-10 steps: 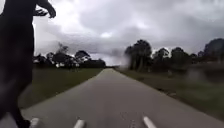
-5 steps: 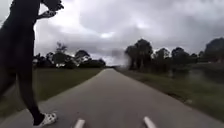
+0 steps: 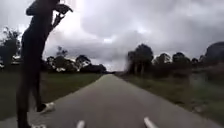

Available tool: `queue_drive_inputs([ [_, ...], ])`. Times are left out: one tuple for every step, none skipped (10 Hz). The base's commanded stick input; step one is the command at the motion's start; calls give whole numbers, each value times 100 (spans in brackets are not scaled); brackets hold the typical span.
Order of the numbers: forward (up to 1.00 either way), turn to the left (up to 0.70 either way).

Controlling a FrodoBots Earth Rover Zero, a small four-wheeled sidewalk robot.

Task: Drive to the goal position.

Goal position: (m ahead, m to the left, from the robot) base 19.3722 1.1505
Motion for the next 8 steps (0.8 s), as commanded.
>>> queue_drive_inputs([
  [70,3],
  [70,8],
  [70,5],
  [70,2],
  [70,0],
  [70,0],
  [70,0],
  [70,0],
])
